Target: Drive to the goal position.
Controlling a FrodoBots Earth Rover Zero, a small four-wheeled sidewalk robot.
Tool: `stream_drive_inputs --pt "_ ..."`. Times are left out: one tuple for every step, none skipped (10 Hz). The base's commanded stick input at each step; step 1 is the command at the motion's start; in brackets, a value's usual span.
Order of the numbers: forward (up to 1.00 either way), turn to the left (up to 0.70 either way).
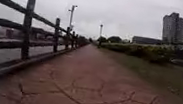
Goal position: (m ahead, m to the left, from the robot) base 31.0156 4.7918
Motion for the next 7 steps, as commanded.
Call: stream_drive_inputs --pt "1.00 0.00" --pt "1.00 0.00" --pt "1.00 0.00" --pt "1.00 0.00" --pt "1.00 0.00" --pt "1.00 0.00" --pt "1.00 0.00"
